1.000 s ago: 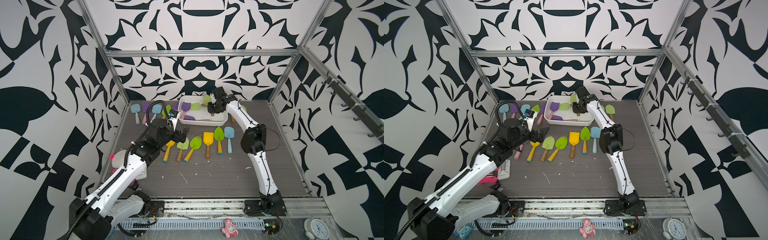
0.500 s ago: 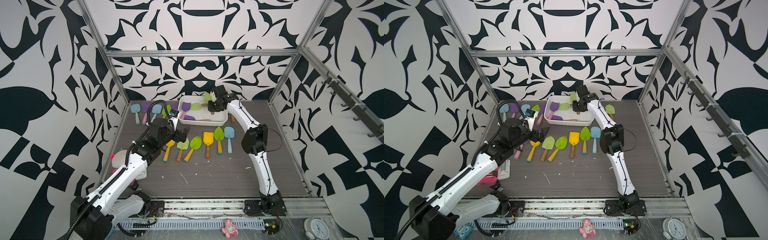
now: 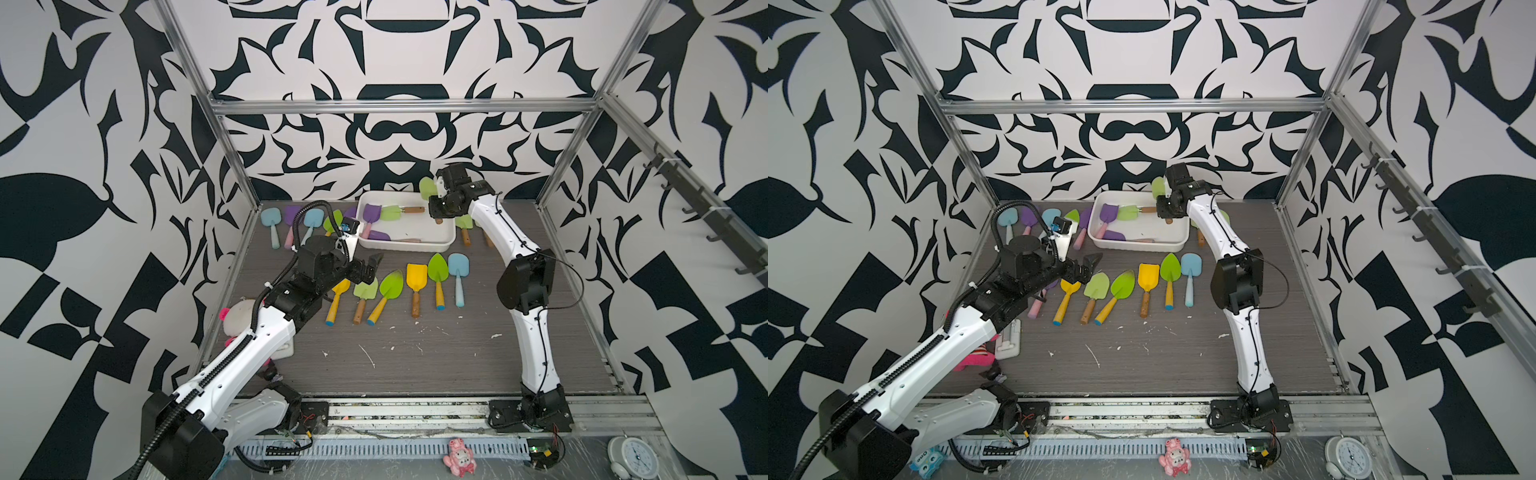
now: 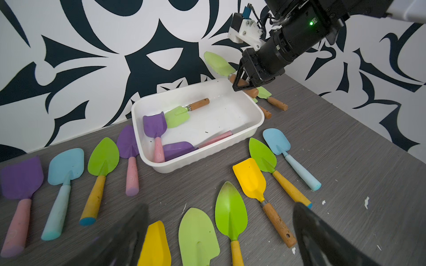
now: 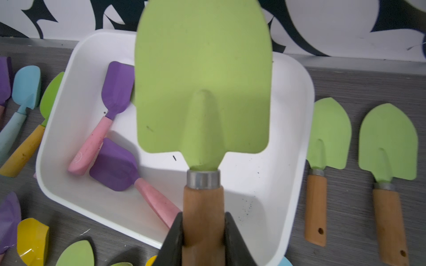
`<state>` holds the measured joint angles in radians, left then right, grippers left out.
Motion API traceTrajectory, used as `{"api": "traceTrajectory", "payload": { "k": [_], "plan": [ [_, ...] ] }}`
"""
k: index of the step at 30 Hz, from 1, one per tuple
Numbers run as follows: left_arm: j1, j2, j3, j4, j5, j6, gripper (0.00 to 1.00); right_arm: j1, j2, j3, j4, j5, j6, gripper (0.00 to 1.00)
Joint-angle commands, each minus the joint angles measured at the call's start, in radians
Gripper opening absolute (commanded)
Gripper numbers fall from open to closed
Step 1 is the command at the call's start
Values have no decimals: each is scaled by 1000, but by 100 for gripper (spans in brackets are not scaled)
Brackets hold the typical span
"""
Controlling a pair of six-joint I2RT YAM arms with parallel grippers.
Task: Take the shovel out of the storage box
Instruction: Pick up the shovel from the storage box, then place the shovel at the corner of the board.
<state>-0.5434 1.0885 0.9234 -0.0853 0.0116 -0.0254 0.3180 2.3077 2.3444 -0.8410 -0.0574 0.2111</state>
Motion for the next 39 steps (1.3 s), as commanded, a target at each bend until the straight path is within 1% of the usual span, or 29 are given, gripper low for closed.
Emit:
{"api": "traceTrajectory", "payload": {
  "k": [1,14,20,29,39],
  "plan": [
    [-2,8,-8,39,30,7,99,-27,-76,-44,28,25,-31,0],
    [-2,39,6,60,62,10,99,-177,-213,-255,106,13,-54,0],
    [-3,45,9,62,62,13,99,-250,-240,-317,122,5,-88,0],
    [-2,55,19,59,62,19,99,-340,-245,-353,137,2,-136,0],
    [-2,63,32,47,59,19,99,-403,-177,-336,139,25,-186,0]
  ]
}}
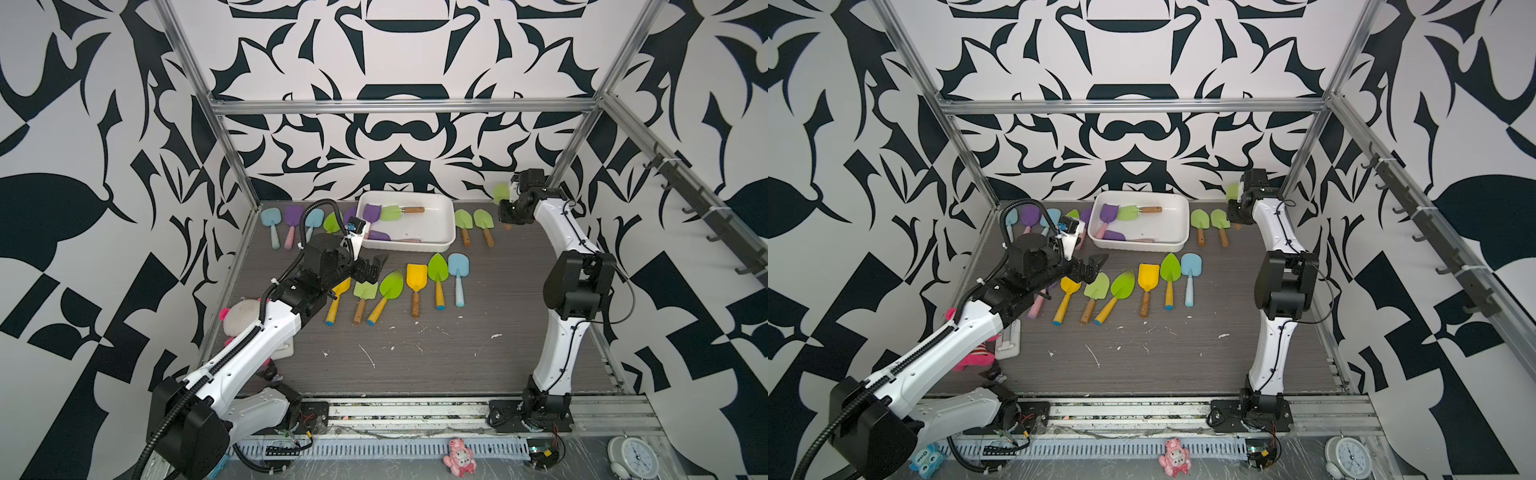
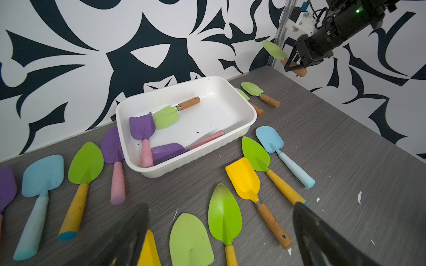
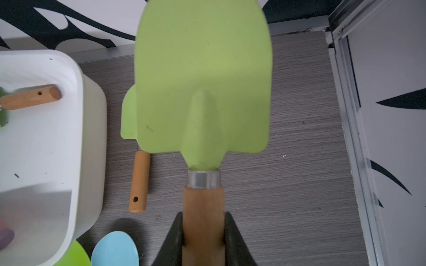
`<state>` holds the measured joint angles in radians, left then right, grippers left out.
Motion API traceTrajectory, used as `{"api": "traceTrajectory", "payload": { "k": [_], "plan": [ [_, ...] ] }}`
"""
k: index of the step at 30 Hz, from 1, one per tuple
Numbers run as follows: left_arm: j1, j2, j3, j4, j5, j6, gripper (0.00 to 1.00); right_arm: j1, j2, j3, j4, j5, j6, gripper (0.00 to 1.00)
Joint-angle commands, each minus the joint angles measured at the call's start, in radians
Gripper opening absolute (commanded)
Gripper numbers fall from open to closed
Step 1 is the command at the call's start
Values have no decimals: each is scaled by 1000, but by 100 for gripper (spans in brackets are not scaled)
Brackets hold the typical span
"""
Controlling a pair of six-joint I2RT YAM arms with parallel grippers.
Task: Take the shovel out of the storage box
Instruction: Place the shovel at the corner of the board.
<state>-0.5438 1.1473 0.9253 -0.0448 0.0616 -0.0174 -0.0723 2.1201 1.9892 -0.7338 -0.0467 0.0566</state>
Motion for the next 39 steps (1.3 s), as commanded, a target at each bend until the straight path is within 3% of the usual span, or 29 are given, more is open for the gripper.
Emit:
{"api": "traceTrajectory", "payload": {
  "k": [1,21,39],
  "plan": [
    [-2,5,33,4,8,13,99,-18,19,25,31,17,-37,0],
    [-2,30,85,-57,11,23,99,-57,246,180,19,83,-115,0],
    [-2,23,83,-76,20,20,99,-57,314,197,14,84,-119,5]
  ]
}}
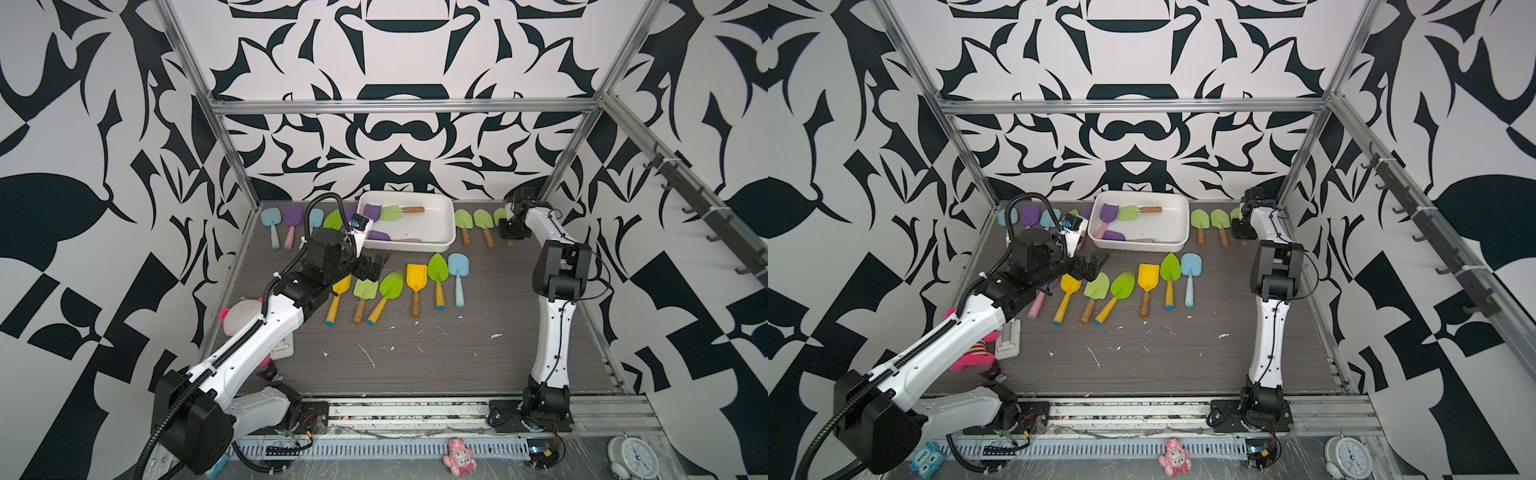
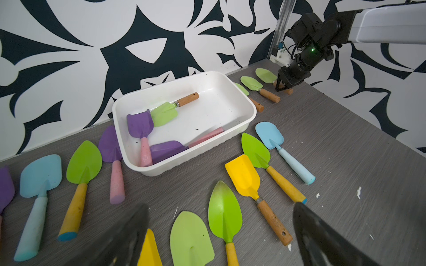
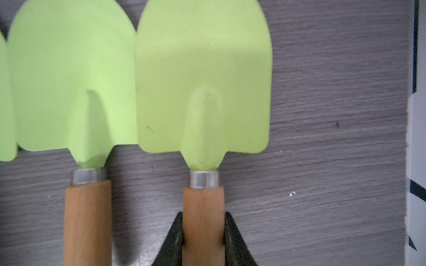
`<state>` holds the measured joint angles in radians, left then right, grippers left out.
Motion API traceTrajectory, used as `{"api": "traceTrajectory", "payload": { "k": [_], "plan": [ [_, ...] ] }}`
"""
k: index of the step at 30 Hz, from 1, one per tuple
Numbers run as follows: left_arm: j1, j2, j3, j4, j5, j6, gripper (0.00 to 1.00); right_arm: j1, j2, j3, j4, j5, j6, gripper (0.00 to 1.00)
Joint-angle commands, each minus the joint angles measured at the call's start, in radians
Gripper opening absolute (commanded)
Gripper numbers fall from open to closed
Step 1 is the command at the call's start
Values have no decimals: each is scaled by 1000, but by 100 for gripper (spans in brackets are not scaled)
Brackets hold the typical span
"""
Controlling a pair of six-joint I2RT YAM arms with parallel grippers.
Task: Take the shovel out of the storage box
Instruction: Place the shovel at the corner of the board.
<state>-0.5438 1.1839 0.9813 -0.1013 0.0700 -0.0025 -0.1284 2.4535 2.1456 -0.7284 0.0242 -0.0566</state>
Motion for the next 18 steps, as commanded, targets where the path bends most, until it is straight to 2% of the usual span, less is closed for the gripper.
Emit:
{"api": "traceTrajectory", "payload": {
  "k": [1,5,9,18],
  "plan": [
    [-2,-16,28,-22,11,6,99,-2,-15,41,5,13,-4,6],
    [-2,-23,23,-29,7,7,99,-1,-10,36,-2,13,-2,11],
    [-2,-26,22,-32,6,10,99,-2,-10,31,1,16,-3,21],
    [-3,-28,22,-40,11,16,99,-2,18,55,-11,21,1,23]
  ]
}}
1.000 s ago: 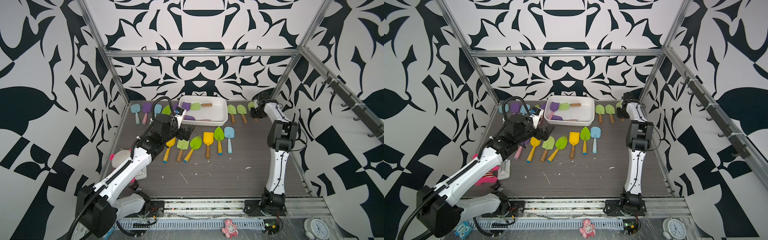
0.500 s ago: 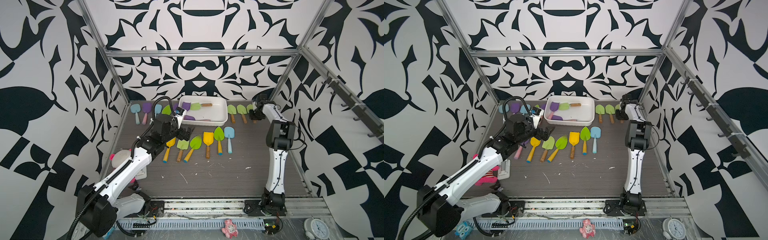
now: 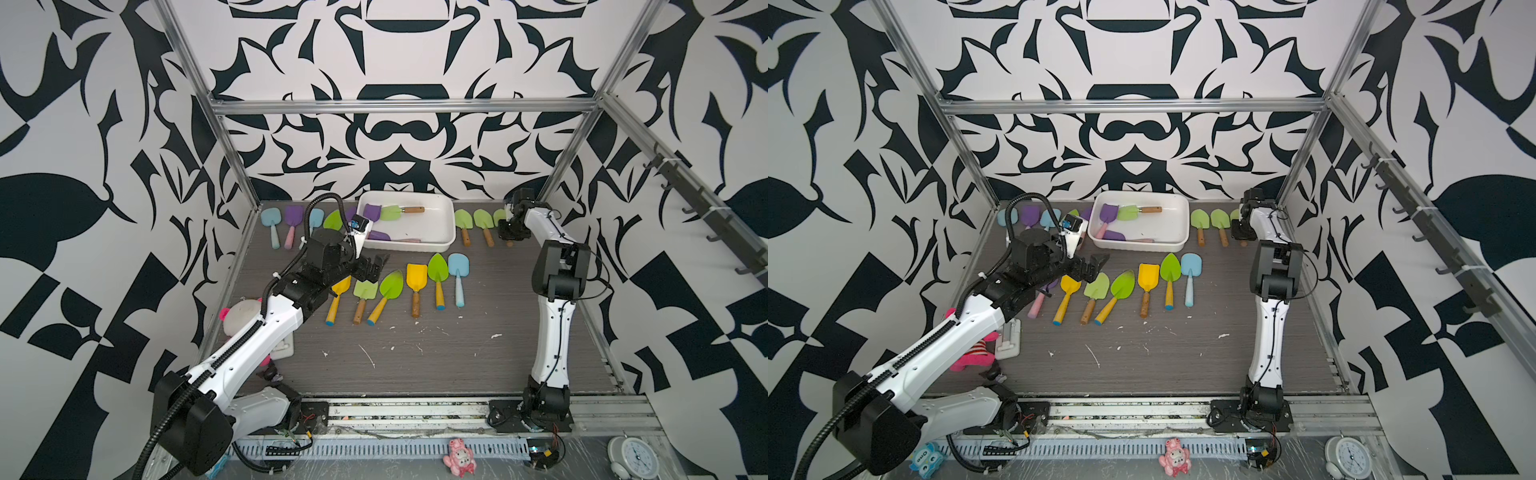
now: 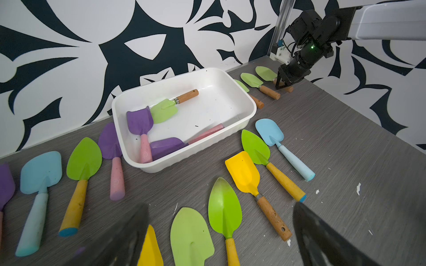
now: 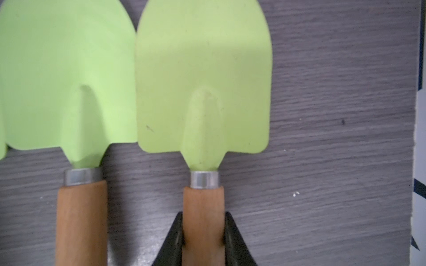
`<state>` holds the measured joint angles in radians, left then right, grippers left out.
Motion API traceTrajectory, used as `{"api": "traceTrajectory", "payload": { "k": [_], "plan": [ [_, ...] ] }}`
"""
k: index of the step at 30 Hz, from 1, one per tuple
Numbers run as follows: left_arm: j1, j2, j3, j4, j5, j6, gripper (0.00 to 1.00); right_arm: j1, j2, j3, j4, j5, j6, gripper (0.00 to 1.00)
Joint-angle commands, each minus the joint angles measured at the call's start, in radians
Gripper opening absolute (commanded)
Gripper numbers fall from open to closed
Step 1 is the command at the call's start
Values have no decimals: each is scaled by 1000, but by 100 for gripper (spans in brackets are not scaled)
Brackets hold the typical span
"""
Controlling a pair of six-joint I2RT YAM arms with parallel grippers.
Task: Take the shovel out of the storage box
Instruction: Place the shovel at the corner of the board.
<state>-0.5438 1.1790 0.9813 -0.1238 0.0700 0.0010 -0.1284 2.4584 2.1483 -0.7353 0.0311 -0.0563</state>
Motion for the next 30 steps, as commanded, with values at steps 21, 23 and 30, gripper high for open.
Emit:
{"api": "traceTrajectory", "payload": {
  "k": [21,23,30],
  "plan": [
    [-2,-38,28,-24,-12,18,100,-3,-101,-14,25,24,28,57],
    [-1,-43,27,-23,-17,18,99,-2,-128,-36,36,16,43,63],
    [-1,-51,20,-19,-26,22,99,-2,-245,-135,105,-14,100,78]
  ]
}}
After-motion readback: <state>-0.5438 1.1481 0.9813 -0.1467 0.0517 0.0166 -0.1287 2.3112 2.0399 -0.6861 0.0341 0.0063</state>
